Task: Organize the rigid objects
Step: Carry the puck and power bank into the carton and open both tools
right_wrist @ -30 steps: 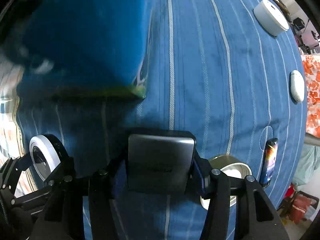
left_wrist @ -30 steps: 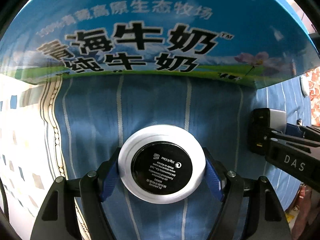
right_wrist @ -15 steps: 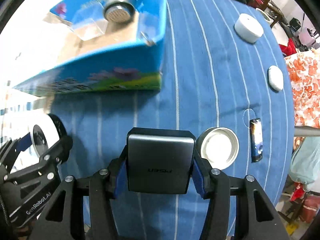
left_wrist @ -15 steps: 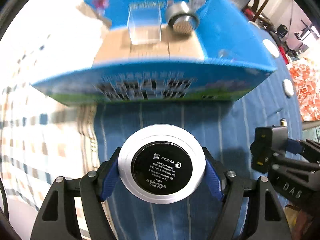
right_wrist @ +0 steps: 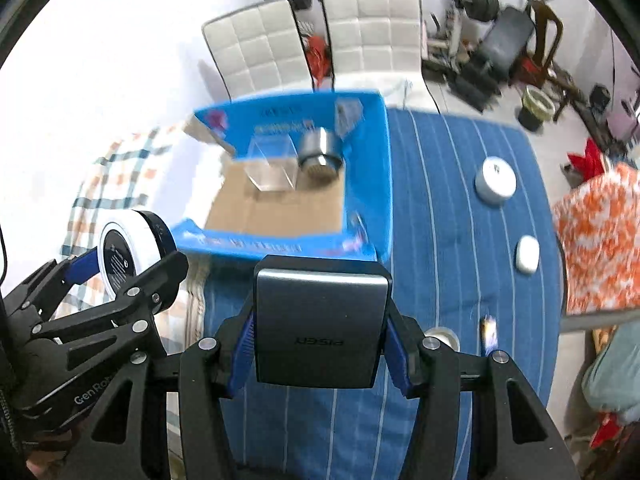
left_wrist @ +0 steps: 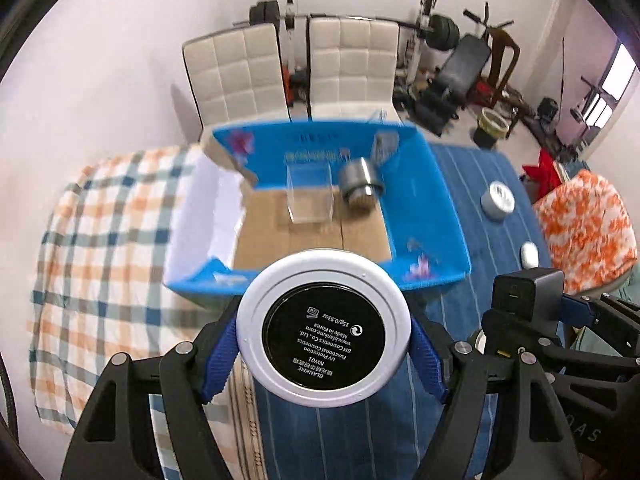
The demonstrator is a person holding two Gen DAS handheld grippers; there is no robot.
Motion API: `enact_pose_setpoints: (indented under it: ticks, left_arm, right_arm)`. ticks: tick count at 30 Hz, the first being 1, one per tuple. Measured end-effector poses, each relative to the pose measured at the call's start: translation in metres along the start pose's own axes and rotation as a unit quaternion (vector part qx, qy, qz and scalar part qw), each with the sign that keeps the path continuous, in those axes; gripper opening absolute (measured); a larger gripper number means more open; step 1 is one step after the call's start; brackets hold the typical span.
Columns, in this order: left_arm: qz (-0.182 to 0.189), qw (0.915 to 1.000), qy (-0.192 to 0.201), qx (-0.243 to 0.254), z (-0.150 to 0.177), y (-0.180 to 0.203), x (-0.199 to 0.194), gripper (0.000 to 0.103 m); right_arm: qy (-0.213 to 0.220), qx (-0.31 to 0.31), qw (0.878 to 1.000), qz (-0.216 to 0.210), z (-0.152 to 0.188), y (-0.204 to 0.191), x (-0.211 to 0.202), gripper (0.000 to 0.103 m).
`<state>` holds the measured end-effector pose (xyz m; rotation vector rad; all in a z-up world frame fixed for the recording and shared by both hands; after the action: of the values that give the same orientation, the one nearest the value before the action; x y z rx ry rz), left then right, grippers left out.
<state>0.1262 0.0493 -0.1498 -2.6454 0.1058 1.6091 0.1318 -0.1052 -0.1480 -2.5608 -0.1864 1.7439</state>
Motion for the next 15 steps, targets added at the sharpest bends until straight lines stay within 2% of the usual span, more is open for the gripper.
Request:
enact_pose_setpoints:
  ticks: [4,8,12,15]
  left_arm:
    - [-0.005,0.9998,0.020,-0.005,-0.016,-0.011,-0.012,0.073]
    - [-0.008,0.9996,0.019,-0.017,-0.031,-0.029,-0.009,0.073]
    - [-0.009,0.9992,-0.005,-0.039,-0.051,-0.057,0.020,0.073]
    - [-0.002,0.9979,-0.036,-0.054,-0.069,-0.076,0.061,0.073]
  right_arm:
    - [0.011,-0.003,1.000,-0.012,-0.018,-0.014,-0.011,0.057]
    - [0.008,0.026,0.999,-0.041,-0.034,-0.021,-0.009,0.057]
    - [0.001,0.043,0.998,-0.038,-0.060,-0.021,0.023,0.057]
    - [-0.016,0.067,0.997,-0.037,-0.079,-0.017,0.064,0.057]
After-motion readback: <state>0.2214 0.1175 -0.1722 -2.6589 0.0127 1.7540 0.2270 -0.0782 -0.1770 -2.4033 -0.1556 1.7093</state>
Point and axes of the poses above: each gripper's, at about its wrist camera, not at the fingertips, and x roughly the way its jaws point, y to its right, z to its underside, the point moved 5 cm from there along x, roughly the way its jaws point, and after that the axes turned 1 degree about x, right-handed, at the moved point
